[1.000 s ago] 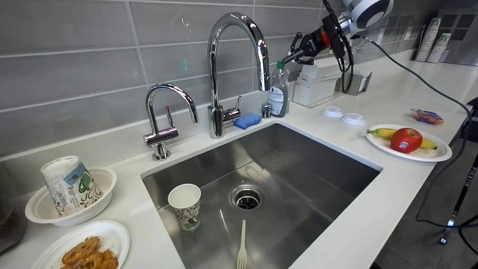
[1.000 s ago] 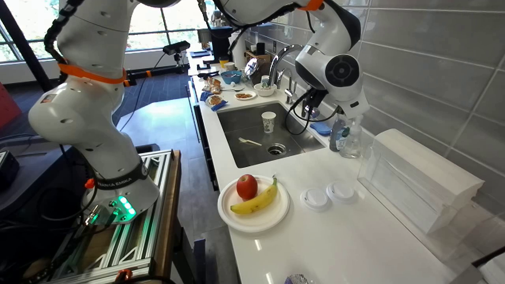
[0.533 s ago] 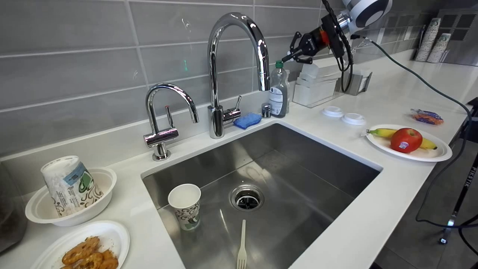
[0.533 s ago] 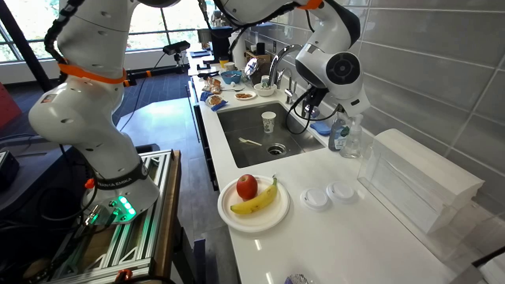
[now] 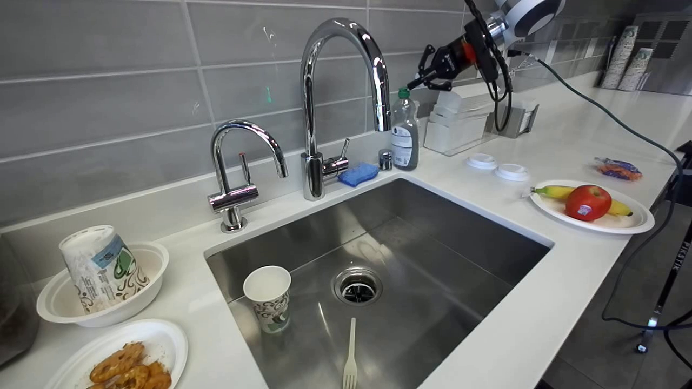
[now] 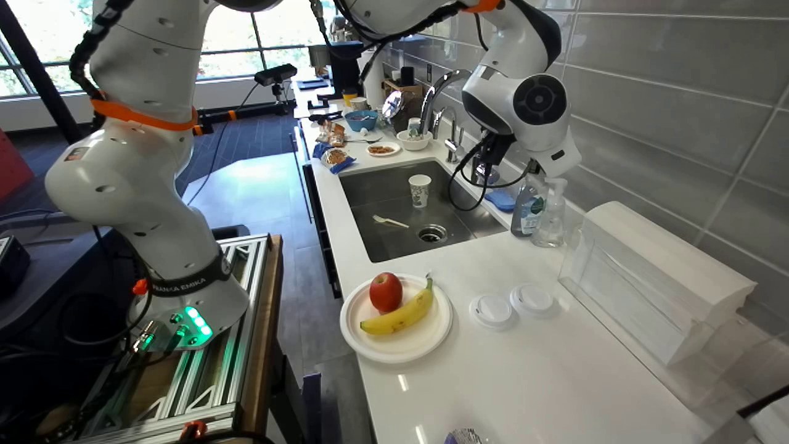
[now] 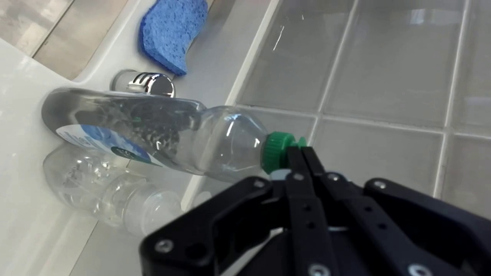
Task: Open the soap bottle
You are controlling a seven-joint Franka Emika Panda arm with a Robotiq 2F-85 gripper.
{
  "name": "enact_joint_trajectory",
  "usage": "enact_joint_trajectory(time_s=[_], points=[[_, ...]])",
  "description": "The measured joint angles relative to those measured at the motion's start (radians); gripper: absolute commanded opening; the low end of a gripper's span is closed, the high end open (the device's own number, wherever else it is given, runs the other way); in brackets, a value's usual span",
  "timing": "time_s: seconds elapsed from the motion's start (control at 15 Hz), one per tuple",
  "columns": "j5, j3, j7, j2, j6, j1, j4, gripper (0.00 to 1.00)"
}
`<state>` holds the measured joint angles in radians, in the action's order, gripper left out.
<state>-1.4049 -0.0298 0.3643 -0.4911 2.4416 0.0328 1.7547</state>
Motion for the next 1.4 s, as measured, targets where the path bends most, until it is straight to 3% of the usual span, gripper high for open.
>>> enact_joint_trajectory(time_s=[0.73,1.4], points=[[0.015,-0.005,-0.013,0.022,0.0,-0.006,-0.003,0.01],[0.055,-0.003,-0.102,0.05,0.013,-0.018,0.001,0.01]])
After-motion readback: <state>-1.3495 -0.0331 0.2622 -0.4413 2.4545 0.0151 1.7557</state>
